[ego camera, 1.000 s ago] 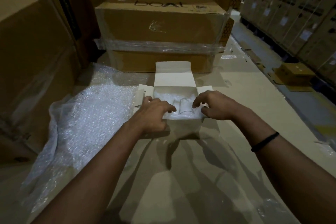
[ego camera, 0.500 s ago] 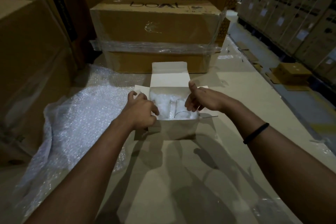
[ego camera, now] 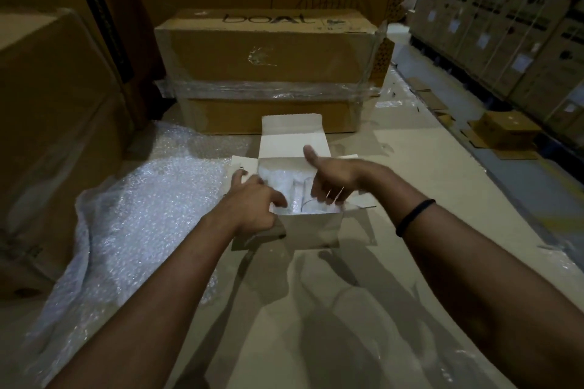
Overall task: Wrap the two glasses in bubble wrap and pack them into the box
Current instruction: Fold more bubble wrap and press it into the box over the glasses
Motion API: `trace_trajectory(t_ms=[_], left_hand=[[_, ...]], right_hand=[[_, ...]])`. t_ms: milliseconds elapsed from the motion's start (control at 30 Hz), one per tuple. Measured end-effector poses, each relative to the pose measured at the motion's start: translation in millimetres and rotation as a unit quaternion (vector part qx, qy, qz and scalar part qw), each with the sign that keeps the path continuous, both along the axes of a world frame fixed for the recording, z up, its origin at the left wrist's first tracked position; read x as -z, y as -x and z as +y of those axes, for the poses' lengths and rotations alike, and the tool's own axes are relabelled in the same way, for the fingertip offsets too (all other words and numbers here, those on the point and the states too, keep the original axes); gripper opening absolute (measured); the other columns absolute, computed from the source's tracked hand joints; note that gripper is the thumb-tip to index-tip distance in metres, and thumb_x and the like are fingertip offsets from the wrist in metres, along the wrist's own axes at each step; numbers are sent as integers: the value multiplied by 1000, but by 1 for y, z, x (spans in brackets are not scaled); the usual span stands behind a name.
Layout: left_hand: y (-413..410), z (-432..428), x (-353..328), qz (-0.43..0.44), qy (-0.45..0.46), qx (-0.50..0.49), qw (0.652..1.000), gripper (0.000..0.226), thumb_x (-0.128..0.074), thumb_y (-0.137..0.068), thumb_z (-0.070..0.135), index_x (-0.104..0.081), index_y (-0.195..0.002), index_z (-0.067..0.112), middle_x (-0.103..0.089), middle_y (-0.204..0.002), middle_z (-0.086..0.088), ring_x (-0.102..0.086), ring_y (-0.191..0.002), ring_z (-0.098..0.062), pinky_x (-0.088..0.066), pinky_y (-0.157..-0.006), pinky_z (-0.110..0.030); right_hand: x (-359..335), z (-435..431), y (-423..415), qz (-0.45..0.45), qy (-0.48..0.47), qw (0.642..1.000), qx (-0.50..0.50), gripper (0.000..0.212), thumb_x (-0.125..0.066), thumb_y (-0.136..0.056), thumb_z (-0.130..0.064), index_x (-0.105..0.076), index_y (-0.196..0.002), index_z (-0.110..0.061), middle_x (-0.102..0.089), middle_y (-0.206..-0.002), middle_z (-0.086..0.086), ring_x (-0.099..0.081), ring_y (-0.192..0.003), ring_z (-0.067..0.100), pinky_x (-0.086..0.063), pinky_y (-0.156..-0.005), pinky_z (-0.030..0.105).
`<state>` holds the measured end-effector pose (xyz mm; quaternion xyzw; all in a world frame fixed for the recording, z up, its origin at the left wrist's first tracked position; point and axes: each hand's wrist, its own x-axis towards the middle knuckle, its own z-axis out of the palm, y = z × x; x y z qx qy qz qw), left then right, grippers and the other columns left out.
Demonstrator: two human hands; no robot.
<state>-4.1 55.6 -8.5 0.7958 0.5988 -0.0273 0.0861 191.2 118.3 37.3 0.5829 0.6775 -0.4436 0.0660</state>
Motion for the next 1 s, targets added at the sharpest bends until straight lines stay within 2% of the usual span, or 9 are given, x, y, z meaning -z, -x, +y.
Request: trace_trajectory(t_ms=[133,267,467,533,600,667,767,900,1000], left_hand=[[-19,-3,9,-159,133,-20,978,48,-69,-75,31,-63,-122,31,-66,-117,7,-60,-104,-15,-52,-92,-42],[-32,2,14,-123,176,-26,976,19,-63,-76,31,-68,-92,23,-69,-88,-1,-65,-81,-17,-56,-81,-45],[-27,6,13,-136,164,-21,977,23,-64,-74,33,-72,-93,24,-72,-89,0,-65,-83,-16,-56,-82,-44],[-15,3,8,-101,56,-27,993,31,-61,-77,36,-73,-104,27,-72,-100,5,-62,-98,-16,-46,-99,-40],[-5,-2,0,13,-37,-19,999,40,-46,-80,43,-73,-106,29,-70,-101,4,-52,-111,-18,-23,-108,-45],[-2,-7,-6,102,-19,-24,994,56,-33,-74,55,-75,-97,27,-67,-98,-1,-45,-115,-21,-10,-109,-51],[-9,-8,-3,166,30,-30,985,55,-39,-82,64,-74,-96,24,-64,-116,-10,-34,-132,-28,5,-115,-58],[-9,-9,1,162,33,-37,986,57,-41,-81,69,-74,-97,26,-63,-118,-10,-29,-136,-28,15,-113,-58],[3,-16,0,101,-34,-48,993,54,-41,-69,57,-74,-103,31,-66,-111,-3,-35,-131,-23,11,-112,-54]], right_hand=[[-10,2,-3,23,16,996,89,110,-8,-77,-88,-37,-145,-6,-53,-132,26,-61,-109,44,-51,-87,55],[3,-8,13,74,73,981,164,95,-12,-83,-83,-5,-156,-22,-21,-152,36,-33,-135,53,-37,-107,59],[20,3,18,147,93,954,246,97,-11,-81,-84,4,-155,-22,4,-160,23,-10,-142,54,-19,-112,65],[21,8,15,172,90,946,260,98,-10,-81,-85,2,-155,-22,4,-161,22,-9,-143,54,-18,-111,68],[24,10,13,186,94,939,272,98,-10,-81,-85,1,-155,-22,2,-160,23,-8,-144,52,-16,-112,68],[32,11,15,187,97,933,293,101,-12,-79,-86,0,-156,-20,-3,-161,23,-12,-145,48,-17,-114,64],[41,11,19,189,109,920,326,115,-18,-68,-94,-7,-155,-21,-12,-161,19,-25,-144,41,-26,-113,60],[27,-1,14,231,84,916,318,102,-16,-78,-87,1,-155,-22,-5,-162,18,-17,-146,43,-23,-114,61],[17,-10,0,196,-5,948,252,100,-14,-82,-84,-29,-151,-12,-41,-147,21,-50,-122,38,-40,-103,50]])
